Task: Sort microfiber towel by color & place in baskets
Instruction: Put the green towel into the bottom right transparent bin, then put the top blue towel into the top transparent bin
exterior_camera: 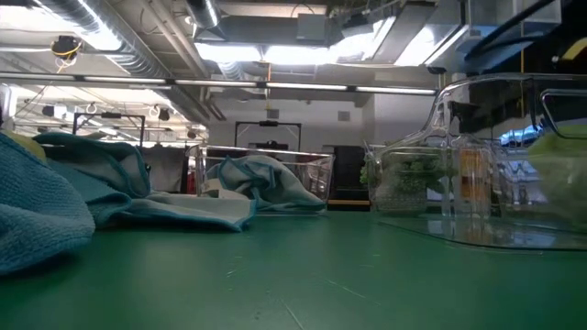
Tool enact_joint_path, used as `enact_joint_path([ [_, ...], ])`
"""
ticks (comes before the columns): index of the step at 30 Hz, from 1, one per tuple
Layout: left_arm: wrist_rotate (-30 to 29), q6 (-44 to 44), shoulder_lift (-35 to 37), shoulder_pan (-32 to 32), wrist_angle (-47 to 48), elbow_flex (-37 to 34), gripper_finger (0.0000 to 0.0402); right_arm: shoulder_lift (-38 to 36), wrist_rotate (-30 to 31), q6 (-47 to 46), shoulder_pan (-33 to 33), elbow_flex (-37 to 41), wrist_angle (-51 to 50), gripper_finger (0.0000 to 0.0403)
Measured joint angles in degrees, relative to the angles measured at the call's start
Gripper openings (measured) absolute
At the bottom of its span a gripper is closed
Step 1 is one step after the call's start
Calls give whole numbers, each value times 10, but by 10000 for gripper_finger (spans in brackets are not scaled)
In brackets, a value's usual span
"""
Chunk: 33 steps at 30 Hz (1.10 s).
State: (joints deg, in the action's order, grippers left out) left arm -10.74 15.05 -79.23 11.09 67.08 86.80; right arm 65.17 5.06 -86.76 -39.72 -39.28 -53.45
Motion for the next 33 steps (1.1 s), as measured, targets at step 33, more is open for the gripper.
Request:
enact_joint_path([
  [33,-3,176,-2,115,-76,-260,125,0,19,1,0,-144,-141,170],
])
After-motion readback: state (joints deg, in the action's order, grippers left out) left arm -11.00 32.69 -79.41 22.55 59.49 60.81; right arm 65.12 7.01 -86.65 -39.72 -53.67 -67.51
